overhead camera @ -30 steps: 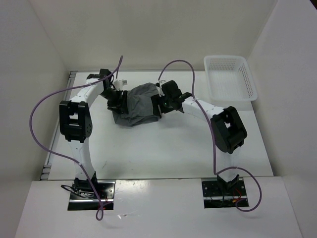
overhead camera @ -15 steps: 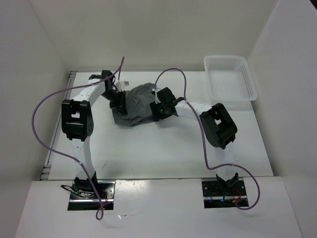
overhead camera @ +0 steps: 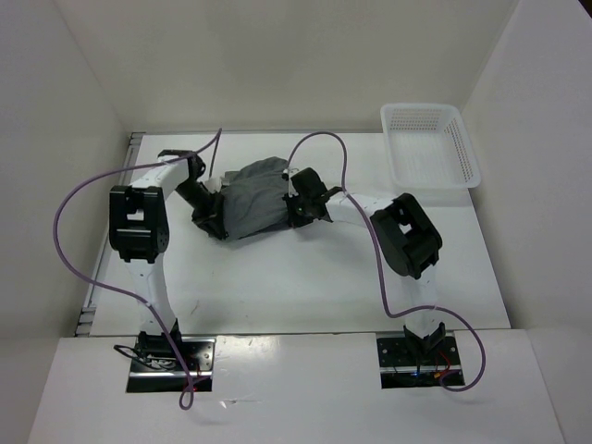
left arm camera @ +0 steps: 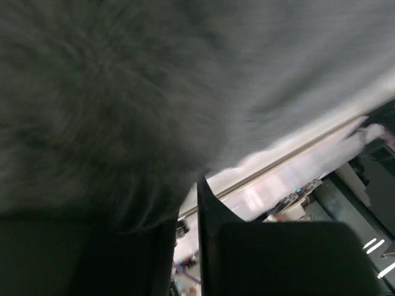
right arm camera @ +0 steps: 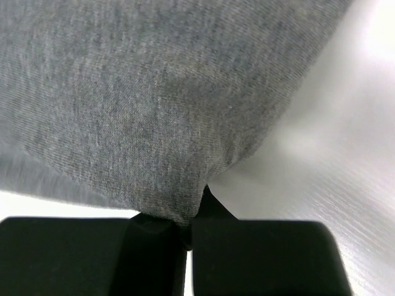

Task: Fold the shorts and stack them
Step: Fold the shorts

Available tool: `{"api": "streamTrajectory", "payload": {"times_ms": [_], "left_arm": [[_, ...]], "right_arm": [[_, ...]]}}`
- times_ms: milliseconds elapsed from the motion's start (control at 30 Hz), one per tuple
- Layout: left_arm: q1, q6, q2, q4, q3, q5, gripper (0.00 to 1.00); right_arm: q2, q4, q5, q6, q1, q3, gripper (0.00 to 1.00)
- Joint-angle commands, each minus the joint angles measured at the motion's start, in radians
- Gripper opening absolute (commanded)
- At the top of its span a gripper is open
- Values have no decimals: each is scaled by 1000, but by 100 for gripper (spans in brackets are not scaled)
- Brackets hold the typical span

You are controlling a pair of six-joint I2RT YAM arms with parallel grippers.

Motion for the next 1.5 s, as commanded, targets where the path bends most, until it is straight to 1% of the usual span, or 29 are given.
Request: {"api": "streamTrajectory", "payload": {"times_ms": [0, 67, 100, 167, 233, 333, 433, 467, 500, 633, 700, 733, 800, 867, 967, 1000, 1100, 1133, 1233, 1267, 1300, 1367, 1467], "left_arm": [[9, 6, -2, -4, -91, -121, 25], [9, 6, 7, 20, -117, -122, 31], [9, 6, 8, 34, -117, -122, 40], [18, 6, 8, 34, -91, -122, 46], [28, 6, -29, 34, -62, -91, 53], [55, 6, -74, 19, 33, -27, 57], [108, 6, -88, 5, 143, 59, 64], [119, 6, -88, 5, 163, 59, 66], [130, 6, -63, 40, 177, 59, 71], [130, 6, 13, 106, 240, 71, 74], [130, 6, 52, 155, 265, 72, 79], [130, 6, 63, 183, 277, 72, 83], [108, 6, 96, 244, 289, 26, 85], [93, 6, 124, 260, 309, -31, 86], [73, 6, 175, 260, 323, -88, 86], [73, 6, 190, 260, 323, -131, 86], [73, 6, 199, 269, 312, -180, 86], [73, 6, 199, 269, 290, -189, 85], [73, 6, 199, 290, 265, -218, 75], [73, 6, 199, 301, 265, -218, 67], [73, 6, 199, 313, 265, -218, 64], [73, 6, 199, 326, 254, -218, 58], [73, 6, 199, 347, 254, -209, 53]], "right_arm": [[-42, 2, 16, 15, -7, -53, 0], [-43, 2, 16, 15, -7, -63, 0], [-43, 2, 16, 15, -7, -63, 0], [-43, 2, 16, 15, -7, -63, 0], [-43, 2, 16, 15, -7, -63, 0], [-43, 2, 16, 15, -7, -63, 0], [-43, 2, 16, 15, -7, -63, 0], [-43, 2, 25, 15, -7, -63, 0], [-43, 2, 25, 15, -7, -63, 0], [-43, 2, 25, 5, -7, -63, 0], [-43, 2, 25, 5, -7, -63, 0], [-43, 2, 25, 5, -7, -63, 0], [-43, 2, 25, 5, -7, -63, 0], [-33, 2, 25, 5, -7, -63, 0], [-24, 2, 25, 5, -7, -54, 0], [-24, -7, 25, 5, -7, -54, 0], [-24, -7, 25, 15, -7, -54, 0], [-24, -7, 25, 15, -7, -54, 0], [-24, -7, 16, 15, -7, -54, 0], [-14, -7, 16, 15, -7, -54, 0], [-13, -7, 16, 15, -7, -54, 0], [-13, -7, 16, 15, -7, -54, 0], [-13, -7, 25, 15, -7, -54, 0]]}}
